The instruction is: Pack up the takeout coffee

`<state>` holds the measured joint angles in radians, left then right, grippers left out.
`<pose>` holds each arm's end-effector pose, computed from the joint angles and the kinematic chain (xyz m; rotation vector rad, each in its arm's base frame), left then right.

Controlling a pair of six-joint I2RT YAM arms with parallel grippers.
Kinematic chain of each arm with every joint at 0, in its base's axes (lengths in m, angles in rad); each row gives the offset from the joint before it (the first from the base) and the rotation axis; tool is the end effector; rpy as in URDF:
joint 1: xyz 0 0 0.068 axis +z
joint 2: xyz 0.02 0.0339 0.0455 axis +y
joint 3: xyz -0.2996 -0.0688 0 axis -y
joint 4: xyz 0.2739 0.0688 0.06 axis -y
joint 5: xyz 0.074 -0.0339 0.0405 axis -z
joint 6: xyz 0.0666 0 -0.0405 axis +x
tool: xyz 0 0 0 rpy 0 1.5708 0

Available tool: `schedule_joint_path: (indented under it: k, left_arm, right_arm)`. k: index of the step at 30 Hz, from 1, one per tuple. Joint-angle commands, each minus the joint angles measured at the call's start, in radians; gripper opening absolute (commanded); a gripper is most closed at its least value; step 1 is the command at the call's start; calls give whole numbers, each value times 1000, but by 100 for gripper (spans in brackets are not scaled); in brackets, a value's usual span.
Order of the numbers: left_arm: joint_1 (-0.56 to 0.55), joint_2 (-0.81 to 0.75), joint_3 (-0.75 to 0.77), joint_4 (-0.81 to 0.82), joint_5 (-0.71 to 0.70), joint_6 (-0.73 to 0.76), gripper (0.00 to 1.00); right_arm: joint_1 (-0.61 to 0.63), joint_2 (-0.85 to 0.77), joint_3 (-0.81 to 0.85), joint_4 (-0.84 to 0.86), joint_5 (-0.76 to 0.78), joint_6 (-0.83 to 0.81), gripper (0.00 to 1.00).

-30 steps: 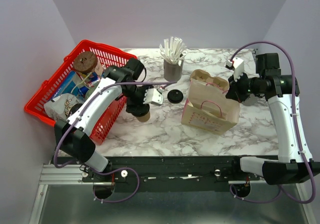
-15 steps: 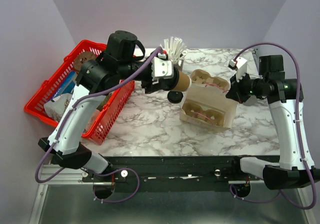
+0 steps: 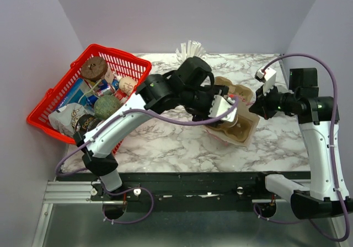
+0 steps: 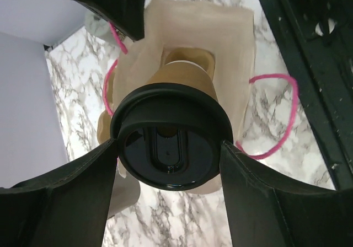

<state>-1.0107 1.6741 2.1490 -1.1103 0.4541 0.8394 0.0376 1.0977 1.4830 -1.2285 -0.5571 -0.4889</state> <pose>0.1744 -0.3330 0.5107 1.8937 1.1085 -0.5958 0.2001 0.0428 0.4413 -0.8340 2.1394 0.4418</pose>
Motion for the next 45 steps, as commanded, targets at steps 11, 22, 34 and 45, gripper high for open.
schedule_joint_path:
  k: [11, 22, 34, 45]
  left_arm:
    - [-103, 101, 32, -126, -201, 296, 0]
    - [-134, 75, -118, 17, -206, 322, 0]
    - [-129, 170, -120, 33, -235, 412, 0]
    - [-152, 113, -327, 178, -365, 480, 0]
  right_arm:
    - [16, -58, -47, -14, -50, -11, 1]
    - [22, -90, -107, 29, -49, 50, 0]
    - [24, -124, -113, -40, -132, -4, 1]
    - [24, -150, -142, -11, -159, 182, 0]
